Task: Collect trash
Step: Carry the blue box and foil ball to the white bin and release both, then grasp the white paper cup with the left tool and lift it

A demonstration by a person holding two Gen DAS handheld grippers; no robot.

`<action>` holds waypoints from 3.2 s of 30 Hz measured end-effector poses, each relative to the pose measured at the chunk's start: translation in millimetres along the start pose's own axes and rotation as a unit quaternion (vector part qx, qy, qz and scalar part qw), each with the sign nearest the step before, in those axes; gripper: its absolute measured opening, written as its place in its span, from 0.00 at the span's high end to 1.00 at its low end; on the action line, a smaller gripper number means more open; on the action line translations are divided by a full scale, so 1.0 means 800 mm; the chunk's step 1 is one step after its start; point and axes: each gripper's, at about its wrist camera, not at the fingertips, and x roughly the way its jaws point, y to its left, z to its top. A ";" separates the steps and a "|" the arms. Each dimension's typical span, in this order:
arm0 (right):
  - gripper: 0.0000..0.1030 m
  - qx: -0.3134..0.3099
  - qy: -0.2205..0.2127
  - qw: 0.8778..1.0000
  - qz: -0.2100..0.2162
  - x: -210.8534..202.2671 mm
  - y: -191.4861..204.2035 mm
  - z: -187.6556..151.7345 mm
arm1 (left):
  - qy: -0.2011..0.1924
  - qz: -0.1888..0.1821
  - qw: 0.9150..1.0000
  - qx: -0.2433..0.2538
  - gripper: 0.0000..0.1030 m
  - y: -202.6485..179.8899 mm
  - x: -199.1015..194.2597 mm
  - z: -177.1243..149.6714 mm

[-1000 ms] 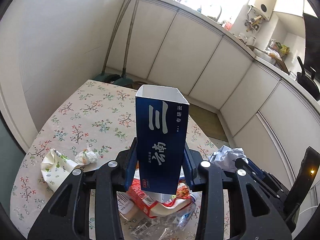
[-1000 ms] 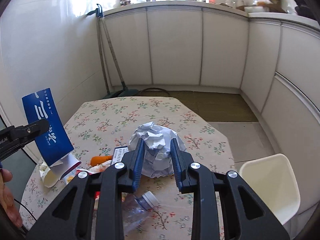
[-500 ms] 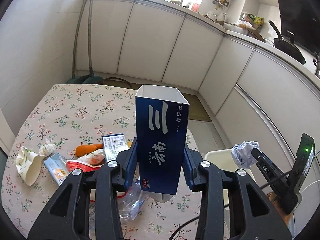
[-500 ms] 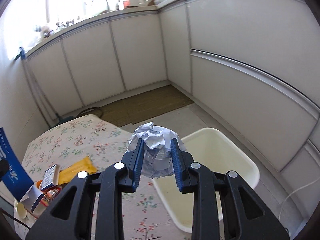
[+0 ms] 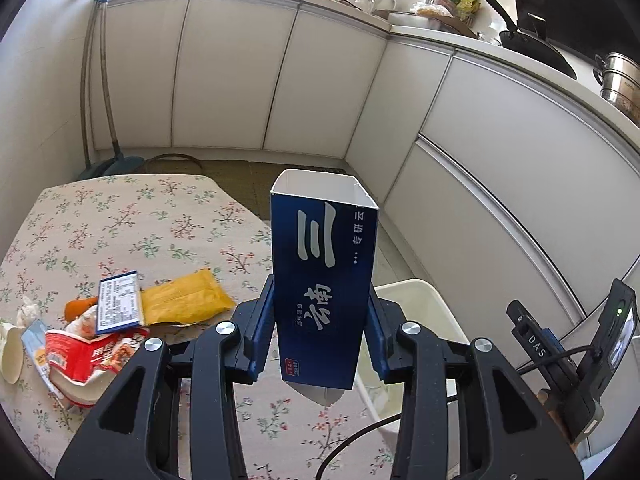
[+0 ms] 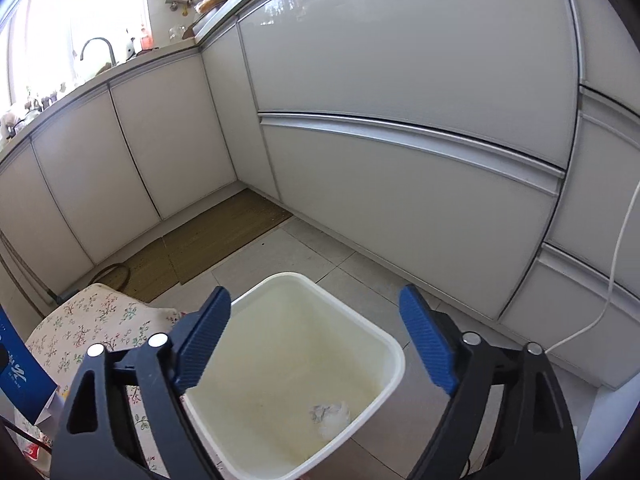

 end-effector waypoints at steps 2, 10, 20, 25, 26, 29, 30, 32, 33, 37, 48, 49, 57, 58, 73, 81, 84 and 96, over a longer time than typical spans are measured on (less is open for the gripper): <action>0.13 0.003 -0.003 1.000 -0.004 -0.001 -0.016 0.001 | 0.005 -0.009 1.000 0.006 0.63 -0.019 0.012 -0.001; 0.11 -0.011 -0.001 1.000 -0.020 -0.007 -0.057 -0.009 | 0.039 -0.046 0.998 0.023 0.63 -0.079 0.066 -0.005; 0.11 0.000 0.013 0.999 -0.044 0.006 -0.099 -0.013 | 0.080 -0.073 0.994 0.030 0.59 -0.122 0.112 -0.015; 0.11 0.004 0.023 0.999 -0.047 0.011 -0.108 -0.015 | 0.092 -0.076 0.993 0.022 0.39 -0.122 0.119 -0.018; 0.11 0.004 0.024 0.999 -0.046 0.012 -0.108 -0.015 | 0.092 -0.074 0.993 0.022 0.36 -0.121 0.118 -0.017; 0.11 -0.001 0.027 0.999 -0.038 0.013 -0.100 -0.014 | 0.084 -0.063 0.994 0.017 0.25 -0.114 0.108 -0.018; 0.11 -0.005 0.028 0.999 -0.033 0.013 -0.095 -0.014 | 0.082 -0.056 0.995 0.016 0.21 -0.111 0.104 -0.017; 0.10 -0.011 0.029 0.999 -0.021 0.012 -0.084 -0.014 | 0.074 -0.038 0.996 0.014 0.15 -0.100 0.096 -0.018; 0.07 -0.014 0.030 0.999 -0.014 0.011 -0.077 -0.014 | 0.071 -0.032 0.997 0.013 0.13 -0.095 0.091 -0.018; 0.07 -0.025 0.033 0.999 0.019 0.004 -0.040 -0.014 | 0.061 0.006 0.998 0.010 0.08 -0.065 0.074 -0.020; 0.06 -0.100 0.077 0.988 0.085 -0.012 0.088 -0.040 | 0.067 0.077 0.993 -0.057 0.07 0.053 0.035 -0.024; 0.07 -0.107 0.081 0.987 0.092 -0.015 0.101 -0.046 | 0.068 0.083 0.992 -0.063 0.07 0.064 0.031 -0.025; 0.06 -0.147 0.084 0.977 0.132 -0.040 0.182 -0.081 | 0.058 0.134 0.984 -0.103 0.07 0.149 -0.018 -0.029; 0.06 -0.155 0.082 0.975 0.137 -0.045 0.194 -0.086 | 0.057 0.139 0.983 -0.107 0.07 0.158 -0.022 -0.030; 0.06 -0.247 0.046 0.948 0.196 -0.111 0.329 -0.138 | 0.053 0.200 0.960 -0.189 0.07 0.298 -0.091 -0.055; 0.07 -0.293 0.044 0.929 0.221 -0.137 0.383 -0.171 | 0.060 0.252 0.931 -0.256 0.07 0.383 -0.115 -0.070; 0.07 -0.312 0.043 0.922 0.227 -0.144 0.398 -0.184 | 0.064 0.266 0.914 -0.301 0.07 0.418 -0.120 -0.081; 0.07 -0.381 0.043 0.888 0.255 -0.161 0.452 -0.227 | 0.073 0.235 0.843 -0.478 0.13 0.499 -0.121 -0.127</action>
